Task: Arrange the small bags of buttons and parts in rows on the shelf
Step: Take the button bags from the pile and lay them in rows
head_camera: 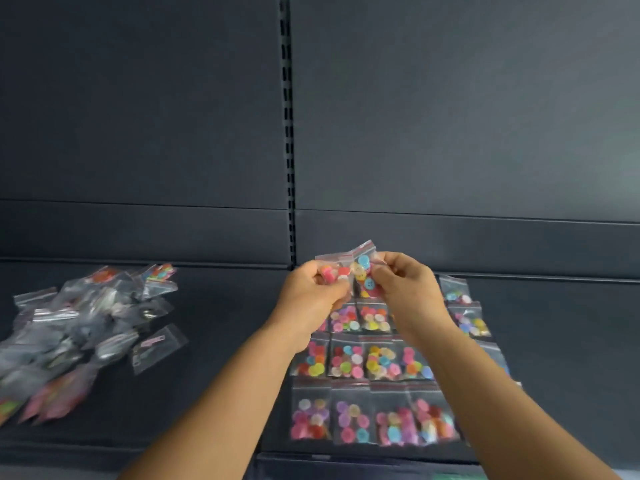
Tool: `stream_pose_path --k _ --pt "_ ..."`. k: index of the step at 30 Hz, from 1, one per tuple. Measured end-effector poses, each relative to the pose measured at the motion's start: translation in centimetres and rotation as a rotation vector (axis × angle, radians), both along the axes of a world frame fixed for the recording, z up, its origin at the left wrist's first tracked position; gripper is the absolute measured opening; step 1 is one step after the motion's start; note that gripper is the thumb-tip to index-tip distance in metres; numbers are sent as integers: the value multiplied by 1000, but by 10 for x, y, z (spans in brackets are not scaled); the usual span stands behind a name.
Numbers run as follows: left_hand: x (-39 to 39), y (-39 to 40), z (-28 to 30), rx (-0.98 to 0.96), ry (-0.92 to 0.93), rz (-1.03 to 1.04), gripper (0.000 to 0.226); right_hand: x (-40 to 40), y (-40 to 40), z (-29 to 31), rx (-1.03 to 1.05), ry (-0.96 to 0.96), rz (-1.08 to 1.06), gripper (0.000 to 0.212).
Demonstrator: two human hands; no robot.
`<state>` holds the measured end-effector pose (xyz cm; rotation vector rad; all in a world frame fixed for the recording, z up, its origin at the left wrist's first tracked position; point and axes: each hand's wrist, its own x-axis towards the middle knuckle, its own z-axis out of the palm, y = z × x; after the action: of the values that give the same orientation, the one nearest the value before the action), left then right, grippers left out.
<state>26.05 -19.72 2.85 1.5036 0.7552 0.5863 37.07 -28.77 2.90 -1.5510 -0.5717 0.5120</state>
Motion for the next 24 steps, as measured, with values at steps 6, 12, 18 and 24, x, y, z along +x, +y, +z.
stream_pose_path --k 6,12,18,24 --pt "67 -50 -5 -32 8 21 7 60 -47 -6 14 111 21 15" --pt "106 -74 -9 -6 32 48 7 96 -80 -7 27 181 52 17" --pt "133 -79 -9 24 25 -30 7 109 -98 -2 -15 189 70 11" --pt "155 -81 -11 47 22 -101 6 125 -110 -1 -29 157 -103 12"
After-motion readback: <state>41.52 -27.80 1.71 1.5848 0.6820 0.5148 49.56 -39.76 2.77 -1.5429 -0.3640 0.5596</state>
